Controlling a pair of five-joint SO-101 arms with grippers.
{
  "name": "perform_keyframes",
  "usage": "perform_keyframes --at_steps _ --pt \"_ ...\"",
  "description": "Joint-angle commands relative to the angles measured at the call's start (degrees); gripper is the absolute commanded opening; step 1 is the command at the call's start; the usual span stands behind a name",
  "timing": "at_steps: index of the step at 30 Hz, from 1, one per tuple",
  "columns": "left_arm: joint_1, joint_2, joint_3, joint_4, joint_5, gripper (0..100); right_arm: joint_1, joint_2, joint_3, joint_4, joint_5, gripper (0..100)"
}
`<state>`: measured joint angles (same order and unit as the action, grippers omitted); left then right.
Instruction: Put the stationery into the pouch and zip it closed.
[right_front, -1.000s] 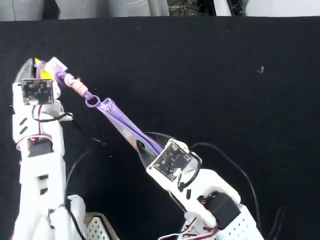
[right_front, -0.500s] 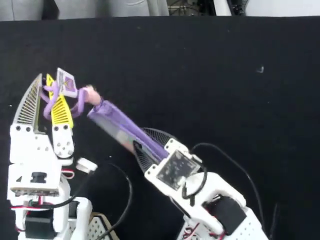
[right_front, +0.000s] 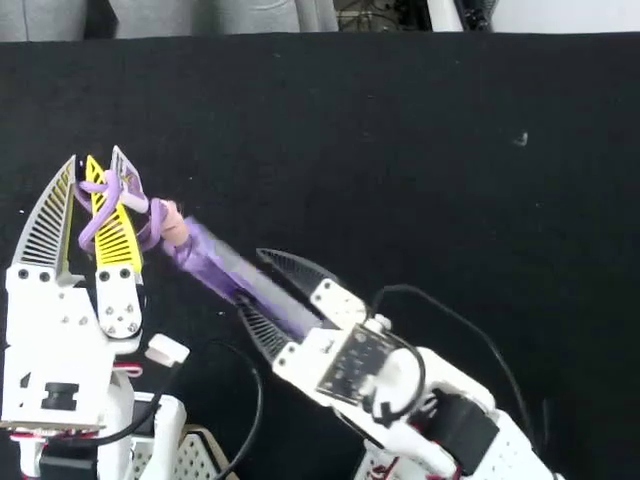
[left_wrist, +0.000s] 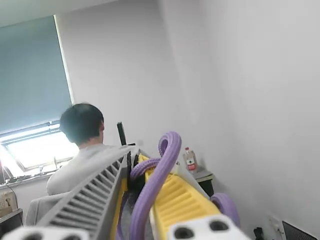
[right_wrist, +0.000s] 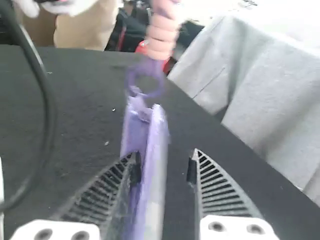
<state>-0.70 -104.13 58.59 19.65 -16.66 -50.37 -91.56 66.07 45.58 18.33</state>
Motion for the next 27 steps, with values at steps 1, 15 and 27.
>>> perform_keyframes --at_steps 1,15,27 --pt "0.40 0.00 -3.74 -0.35 0.88 3 -1.05 5.32 -6.29 -2.02 0.09 16.3" --pt "0.40 0.44 -3.21 -0.35 0.62 3 -10.02 7.60 -10.95 -0.09 -9.14 24.4" --pt "0.40 0.44 -3.21 -0.35 0.79 3 -11.69 7.69 1.54 -10.64 -8.97 24.5"
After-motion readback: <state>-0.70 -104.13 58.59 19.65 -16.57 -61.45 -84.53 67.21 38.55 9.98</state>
